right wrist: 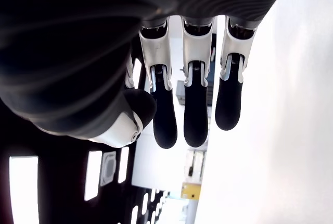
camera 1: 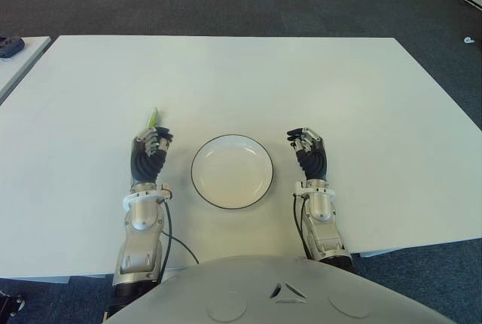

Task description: Put the toothpaste on the table into the plate.

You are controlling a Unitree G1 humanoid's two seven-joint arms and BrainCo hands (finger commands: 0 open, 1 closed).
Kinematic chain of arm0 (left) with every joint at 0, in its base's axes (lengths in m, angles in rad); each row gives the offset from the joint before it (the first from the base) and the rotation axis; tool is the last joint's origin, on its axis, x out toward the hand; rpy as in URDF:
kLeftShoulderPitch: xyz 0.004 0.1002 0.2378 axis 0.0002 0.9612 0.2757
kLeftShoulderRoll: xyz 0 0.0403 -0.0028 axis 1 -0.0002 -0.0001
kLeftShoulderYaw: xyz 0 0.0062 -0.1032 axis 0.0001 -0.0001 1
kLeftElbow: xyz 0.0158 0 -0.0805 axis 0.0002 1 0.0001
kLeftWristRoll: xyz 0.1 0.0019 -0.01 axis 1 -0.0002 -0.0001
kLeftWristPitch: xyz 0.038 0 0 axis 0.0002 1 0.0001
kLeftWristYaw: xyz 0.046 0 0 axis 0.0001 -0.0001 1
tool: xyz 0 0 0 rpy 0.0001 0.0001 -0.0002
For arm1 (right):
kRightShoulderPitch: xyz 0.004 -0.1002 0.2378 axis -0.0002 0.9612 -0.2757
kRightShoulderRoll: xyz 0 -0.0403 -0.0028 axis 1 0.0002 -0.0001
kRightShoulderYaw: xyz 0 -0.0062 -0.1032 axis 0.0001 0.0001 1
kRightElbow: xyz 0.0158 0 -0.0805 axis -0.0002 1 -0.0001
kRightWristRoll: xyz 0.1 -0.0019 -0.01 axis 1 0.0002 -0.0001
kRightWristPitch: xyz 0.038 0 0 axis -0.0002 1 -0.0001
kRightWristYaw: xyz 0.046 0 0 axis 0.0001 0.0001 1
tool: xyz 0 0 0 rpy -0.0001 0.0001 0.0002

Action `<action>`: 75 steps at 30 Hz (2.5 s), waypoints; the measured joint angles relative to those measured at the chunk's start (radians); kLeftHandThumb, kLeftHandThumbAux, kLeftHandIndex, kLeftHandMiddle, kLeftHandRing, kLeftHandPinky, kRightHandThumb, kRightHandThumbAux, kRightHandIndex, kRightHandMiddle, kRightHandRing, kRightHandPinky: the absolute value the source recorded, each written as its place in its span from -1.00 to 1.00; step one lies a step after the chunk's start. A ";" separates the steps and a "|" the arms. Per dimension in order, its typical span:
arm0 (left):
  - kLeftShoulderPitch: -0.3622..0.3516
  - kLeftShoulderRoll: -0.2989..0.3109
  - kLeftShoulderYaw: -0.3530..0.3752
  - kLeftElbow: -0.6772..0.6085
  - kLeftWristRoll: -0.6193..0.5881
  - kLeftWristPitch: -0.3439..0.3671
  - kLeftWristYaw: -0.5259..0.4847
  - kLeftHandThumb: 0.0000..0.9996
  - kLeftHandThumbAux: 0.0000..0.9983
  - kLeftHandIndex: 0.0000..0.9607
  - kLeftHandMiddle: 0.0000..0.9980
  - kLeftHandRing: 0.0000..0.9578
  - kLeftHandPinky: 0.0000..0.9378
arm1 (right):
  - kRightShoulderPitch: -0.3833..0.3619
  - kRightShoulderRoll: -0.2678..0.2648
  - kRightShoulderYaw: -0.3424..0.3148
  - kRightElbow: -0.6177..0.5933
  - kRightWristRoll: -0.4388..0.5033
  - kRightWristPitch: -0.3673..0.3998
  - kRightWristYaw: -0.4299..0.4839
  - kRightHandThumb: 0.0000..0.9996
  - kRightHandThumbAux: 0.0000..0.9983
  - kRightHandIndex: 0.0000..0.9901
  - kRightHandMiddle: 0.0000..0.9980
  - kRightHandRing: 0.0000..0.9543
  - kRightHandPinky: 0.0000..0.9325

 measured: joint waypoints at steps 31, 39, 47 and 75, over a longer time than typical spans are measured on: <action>-0.265 -0.001 -0.044 0.052 0.473 0.537 0.225 0.13 -0.47 -1.00 -0.99 -1.00 -0.97 | -0.009 -0.001 -0.001 0.019 -0.001 0.002 -0.004 0.41 0.46 -0.14 -0.13 -0.09 -0.08; -0.396 0.043 -0.063 0.153 0.507 0.708 0.156 0.07 -0.57 -1.00 -1.00 -1.00 -1.00 | -0.009 -0.003 -0.002 0.016 -0.003 0.033 -0.003 0.41 0.46 -0.14 -0.14 -0.10 -0.09; -0.478 0.108 -0.105 0.266 0.516 0.821 0.079 0.01 -0.58 -1.00 -1.00 -1.00 -1.00 | -0.009 -0.007 -0.003 0.016 -0.005 0.039 -0.004 0.41 0.46 -0.14 -0.14 -0.10 -0.09; -0.637 0.276 -0.368 0.579 0.539 0.986 -0.182 -0.27 -0.64 -1.00 -1.00 -1.00 -1.00 | -0.007 -0.014 -0.004 0.014 -0.015 0.029 -0.014 0.41 0.47 -0.14 -0.08 -0.02 0.01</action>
